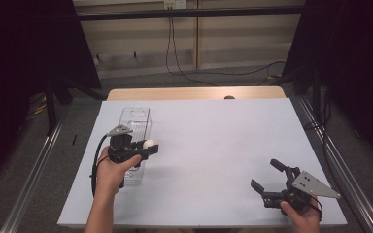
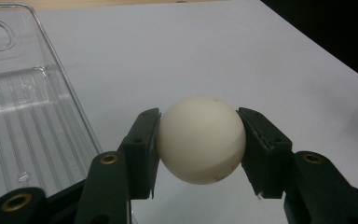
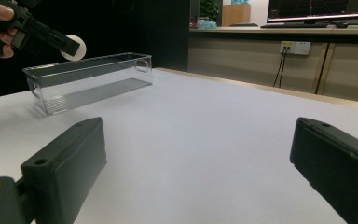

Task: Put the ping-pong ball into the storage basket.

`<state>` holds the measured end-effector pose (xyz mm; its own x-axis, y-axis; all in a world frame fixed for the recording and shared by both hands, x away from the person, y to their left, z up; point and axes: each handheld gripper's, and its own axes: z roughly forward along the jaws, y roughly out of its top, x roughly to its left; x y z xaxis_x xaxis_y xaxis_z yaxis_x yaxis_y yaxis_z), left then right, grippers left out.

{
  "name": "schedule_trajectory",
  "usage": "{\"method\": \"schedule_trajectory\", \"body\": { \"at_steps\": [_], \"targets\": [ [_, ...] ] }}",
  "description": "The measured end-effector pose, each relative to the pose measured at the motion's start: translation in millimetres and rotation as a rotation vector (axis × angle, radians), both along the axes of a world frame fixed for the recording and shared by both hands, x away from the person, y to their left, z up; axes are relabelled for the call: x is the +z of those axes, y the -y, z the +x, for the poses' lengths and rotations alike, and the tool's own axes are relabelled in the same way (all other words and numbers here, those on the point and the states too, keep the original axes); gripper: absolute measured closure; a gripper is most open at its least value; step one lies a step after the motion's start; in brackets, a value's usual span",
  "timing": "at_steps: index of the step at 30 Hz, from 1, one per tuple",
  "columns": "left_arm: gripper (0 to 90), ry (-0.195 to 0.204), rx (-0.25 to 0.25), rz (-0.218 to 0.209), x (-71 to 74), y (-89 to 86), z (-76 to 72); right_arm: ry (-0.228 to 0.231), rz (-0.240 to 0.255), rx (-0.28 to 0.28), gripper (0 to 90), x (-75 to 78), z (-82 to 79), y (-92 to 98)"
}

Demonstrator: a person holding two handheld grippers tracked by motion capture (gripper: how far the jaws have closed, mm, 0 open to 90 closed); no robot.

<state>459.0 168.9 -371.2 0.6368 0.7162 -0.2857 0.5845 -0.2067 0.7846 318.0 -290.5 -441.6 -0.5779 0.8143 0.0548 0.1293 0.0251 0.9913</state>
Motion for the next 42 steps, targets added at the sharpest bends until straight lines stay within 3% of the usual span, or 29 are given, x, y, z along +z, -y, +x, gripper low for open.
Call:
{"method": "schedule_trajectory", "body": {
  "at_steps": [11,14,42],
  "targets": [
    [50.9,0.01,0.008,0.017,0.8,-7.9,0.5,0.001,0.004,0.0,3.3,0.2,0.1,-0.8],
    [51.0,0.012,0.03,0.014,0.9,-8.3,-0.1,0.003,0.002,0.001,3.3,0.3,0.2,-0.8],
    [51.0,0.016,0.035,0.017,2.2,-17.5,-0.1,0.003,0.002,0.001,3.4,0.6,0.1,-0.8]
  ]
}}
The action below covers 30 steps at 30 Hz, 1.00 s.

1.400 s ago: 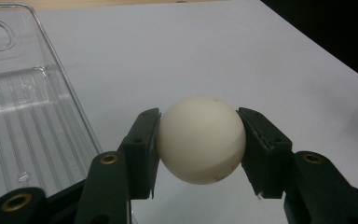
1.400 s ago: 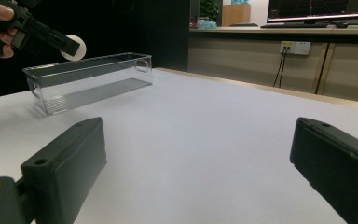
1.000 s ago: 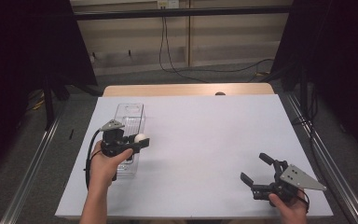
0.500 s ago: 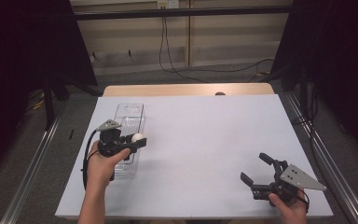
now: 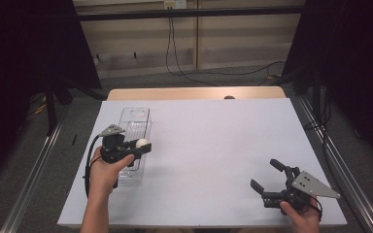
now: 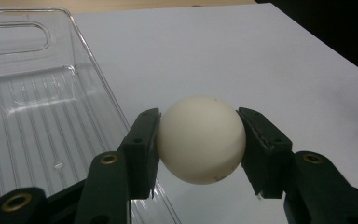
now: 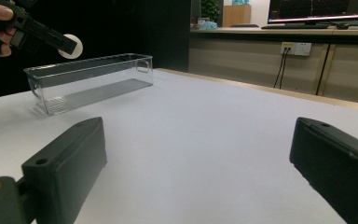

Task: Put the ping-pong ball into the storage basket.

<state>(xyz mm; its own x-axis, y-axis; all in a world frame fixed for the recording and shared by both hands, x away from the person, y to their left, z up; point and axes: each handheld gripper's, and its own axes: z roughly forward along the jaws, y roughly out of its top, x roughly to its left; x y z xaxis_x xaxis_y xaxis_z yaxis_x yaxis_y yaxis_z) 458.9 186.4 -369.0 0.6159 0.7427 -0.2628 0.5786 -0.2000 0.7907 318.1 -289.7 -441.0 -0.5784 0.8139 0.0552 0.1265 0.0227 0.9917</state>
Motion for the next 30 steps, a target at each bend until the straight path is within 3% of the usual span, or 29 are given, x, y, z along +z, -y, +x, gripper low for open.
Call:
{"method": "schedule_trajectory", "body": {
  "at_steps": [30],
  "targets": [
    [50.9,0.017,0.035,0.007,-0.3,-7.7,0.2,0.001,-0.002,0.003,3.4,0.8,0.0,0.7]
  ]
}}
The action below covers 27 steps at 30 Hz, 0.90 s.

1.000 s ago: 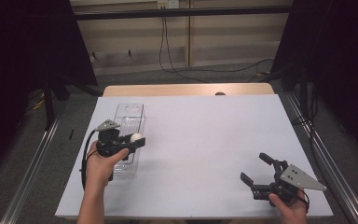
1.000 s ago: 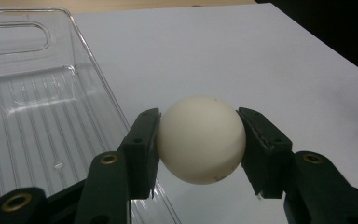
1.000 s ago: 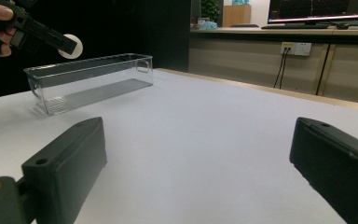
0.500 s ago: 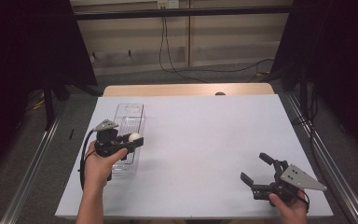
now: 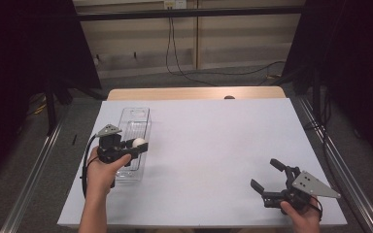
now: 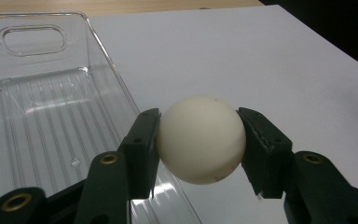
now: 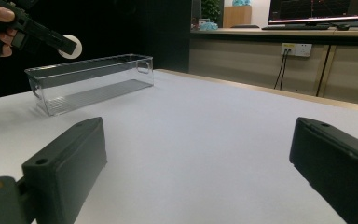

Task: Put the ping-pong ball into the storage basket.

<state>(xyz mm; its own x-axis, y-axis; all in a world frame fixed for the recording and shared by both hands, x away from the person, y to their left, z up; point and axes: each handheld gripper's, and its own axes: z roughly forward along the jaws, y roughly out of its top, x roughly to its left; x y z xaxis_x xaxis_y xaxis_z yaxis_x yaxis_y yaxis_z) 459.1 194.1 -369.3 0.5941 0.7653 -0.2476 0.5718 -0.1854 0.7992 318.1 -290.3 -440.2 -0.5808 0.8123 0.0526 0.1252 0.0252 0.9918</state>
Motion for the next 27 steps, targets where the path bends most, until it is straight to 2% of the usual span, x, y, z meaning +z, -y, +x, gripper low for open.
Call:
{"method": "schedule_trajectory", "body": {
  "at_steps": [14,16,27],
  "targets": [
    [50.9,0.003,0.008,-0.011,0.7,-5.0,-0.4,0.008,-0.002,-0.003,3.4,0.5,0.8,0.9],
    [50.9,0.004,0.002,0.001,0.1,-5.6,0.1,0.008,-0.006,0.0,3.4,0.0,1.4,1.4],
    [50.9,0.007,0.013,-0.002,1.6,-9.1,-0.1,0.011,-0.009,-0.001,3.4,0.2,1.7,1.2]
  ]
}}
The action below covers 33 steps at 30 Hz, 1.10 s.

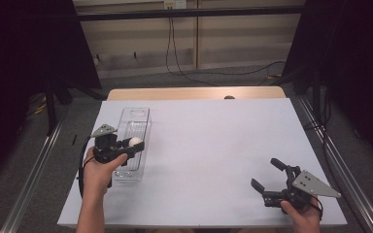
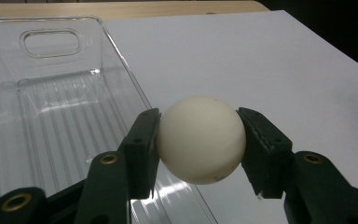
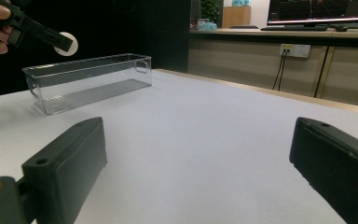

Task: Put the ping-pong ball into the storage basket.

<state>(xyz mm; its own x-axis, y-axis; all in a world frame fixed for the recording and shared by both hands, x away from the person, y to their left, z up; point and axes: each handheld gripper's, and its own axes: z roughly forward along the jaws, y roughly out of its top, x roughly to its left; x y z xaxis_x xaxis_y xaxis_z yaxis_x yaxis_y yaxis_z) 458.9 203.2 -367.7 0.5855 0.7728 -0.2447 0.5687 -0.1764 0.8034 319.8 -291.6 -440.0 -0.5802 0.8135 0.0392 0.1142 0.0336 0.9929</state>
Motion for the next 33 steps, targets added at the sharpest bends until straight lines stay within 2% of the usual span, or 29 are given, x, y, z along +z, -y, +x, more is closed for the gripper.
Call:
{"method": "schedule_trajectory", "body": {
  "at_steps": [12,16,33],
  "targets": [
    [50.9,0.005,0.019,0.011,-0.8,-5.7,1.7,-0.004,0.004,0.009,3.5,0.3,-0.2,-1.0],
    [50.9,0.006,0.025,-0.001,-0.5,-6.6,1.9,-0.004,0.002,0.009,3.5,-0.1,0.3,-0.3],
    [50.9,0.019,0.045,0.004,-1.2,-14.6,2.3,-0.006,0.005,0.014,3.4,-0.1,0.7,-1.6]
  ]
}}
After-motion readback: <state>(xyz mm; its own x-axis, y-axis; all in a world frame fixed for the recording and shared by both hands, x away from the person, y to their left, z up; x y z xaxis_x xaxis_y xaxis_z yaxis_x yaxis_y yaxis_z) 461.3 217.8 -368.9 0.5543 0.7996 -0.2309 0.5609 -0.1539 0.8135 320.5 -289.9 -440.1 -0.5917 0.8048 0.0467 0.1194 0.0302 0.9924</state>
